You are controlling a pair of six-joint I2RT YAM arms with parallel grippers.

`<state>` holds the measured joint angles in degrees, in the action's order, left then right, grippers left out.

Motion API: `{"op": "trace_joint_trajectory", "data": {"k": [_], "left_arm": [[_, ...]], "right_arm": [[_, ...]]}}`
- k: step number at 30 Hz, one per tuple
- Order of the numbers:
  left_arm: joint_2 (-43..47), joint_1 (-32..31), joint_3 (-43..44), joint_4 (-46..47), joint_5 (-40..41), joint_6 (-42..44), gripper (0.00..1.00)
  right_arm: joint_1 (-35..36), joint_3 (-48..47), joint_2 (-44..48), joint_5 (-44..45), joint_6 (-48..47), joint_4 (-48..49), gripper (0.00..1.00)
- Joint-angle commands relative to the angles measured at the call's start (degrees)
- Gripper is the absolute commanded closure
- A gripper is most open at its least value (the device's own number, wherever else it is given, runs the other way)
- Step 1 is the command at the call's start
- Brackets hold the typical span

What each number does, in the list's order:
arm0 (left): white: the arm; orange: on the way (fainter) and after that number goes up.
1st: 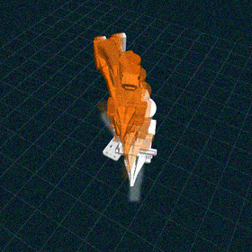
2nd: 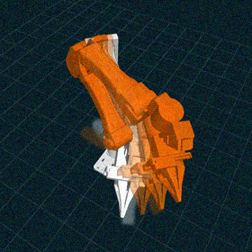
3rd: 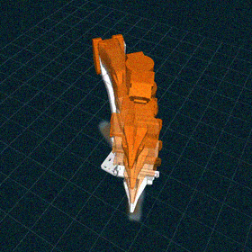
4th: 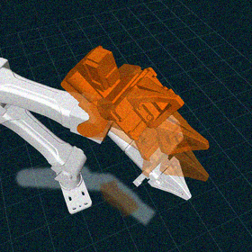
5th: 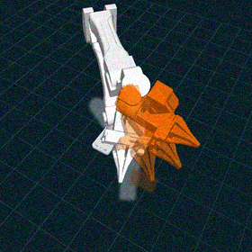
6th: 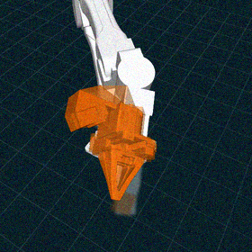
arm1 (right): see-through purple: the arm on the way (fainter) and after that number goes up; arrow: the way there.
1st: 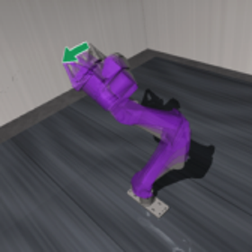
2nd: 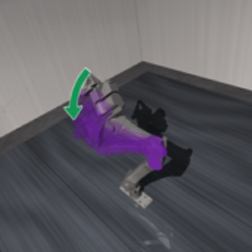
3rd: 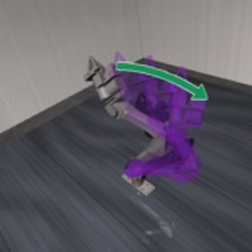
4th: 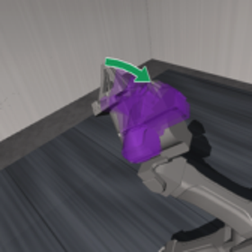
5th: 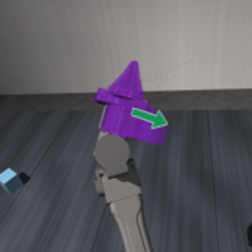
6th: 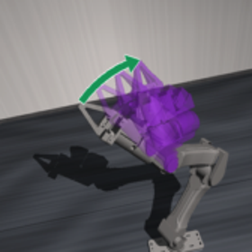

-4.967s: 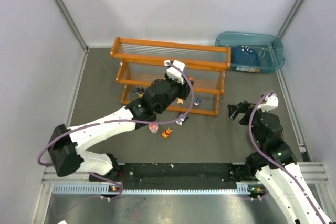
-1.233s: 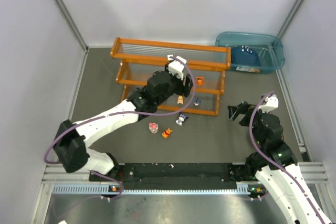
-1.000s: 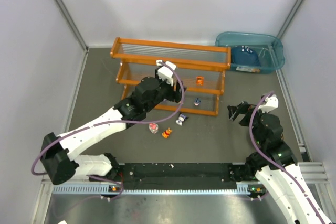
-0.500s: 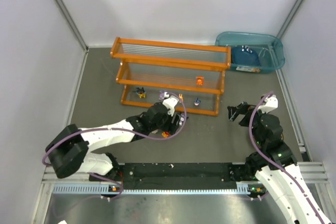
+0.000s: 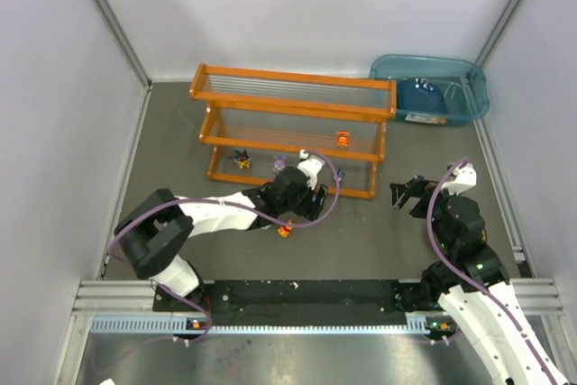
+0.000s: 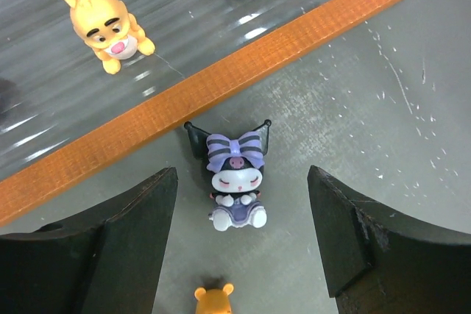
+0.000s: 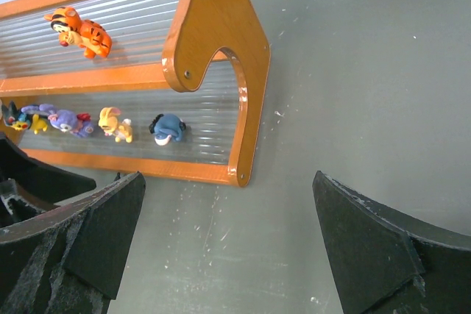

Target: Place and organize the plastic toys onto the shelf

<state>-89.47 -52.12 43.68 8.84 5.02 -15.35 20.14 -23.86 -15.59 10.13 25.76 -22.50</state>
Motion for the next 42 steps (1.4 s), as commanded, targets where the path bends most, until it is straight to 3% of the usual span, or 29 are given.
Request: {"op": "trace_joint_trajectory", "data": {"k": [1, 9, 14, 24, 29, 32, 34, 37, 42], "left_arm": [[-2.02, 0.0, 2.9, 1.1, 1.66, -1.08, 0.23], [-4.48, 0.09, 4.74, -0.67, 3.86, -1.7, 0.3], [-6.15, 0.17, 5.71, -0.67, 3.51, -2.05, 0.42], [-6.77, 0.17, 5.1, -1.54, 3.77, -2.4, 0.48], [-6.51, 0.09, 4.48, -1.63, 3.51, -2.4, 0.56], [-5.89, 0.09, 4.39, -2.25, 3.6, -2.66, 0.69], [-4.58, 0.09, 4.74, -4.43, 3.68, -3.19, 0.86], [0.51, -0.61, 3.78, -5.67, 3.68, -3.54, 1.0], [14.8, -2.63, 0.1, -7.0, 5.52, -3.54, 1.0]], "right_arm": [[0.51, -0.14, 0.39, -0.2, 0.35, 1.23, 0.01], [0.51, -0.14, 0.39, -0.37, 0.35, 1.23, 0.01], [0.43, -0.14, 0.3, -0.11, 0.35, 1.23, 0.01], [0.51, -0.14, 0.39, -0.11, 0.35, 1.23, 0.01], [0.51, -0.14, 0.39, -0.11, 0.35, 1.23, 0.01], [0.51, -0.05, 0.39, -0.11, 0.43, 1.23, 0.01], [0.51, -0.05, 0.3, -0.11, 0.26, 1.23, 0.01], [0.43, -0.14, 0.3, 0.15, 0.26, 1.15, 0.01], [0.51, -0.22, 0.21, 0.15, 0.34, 1.32, 0.01]]}}
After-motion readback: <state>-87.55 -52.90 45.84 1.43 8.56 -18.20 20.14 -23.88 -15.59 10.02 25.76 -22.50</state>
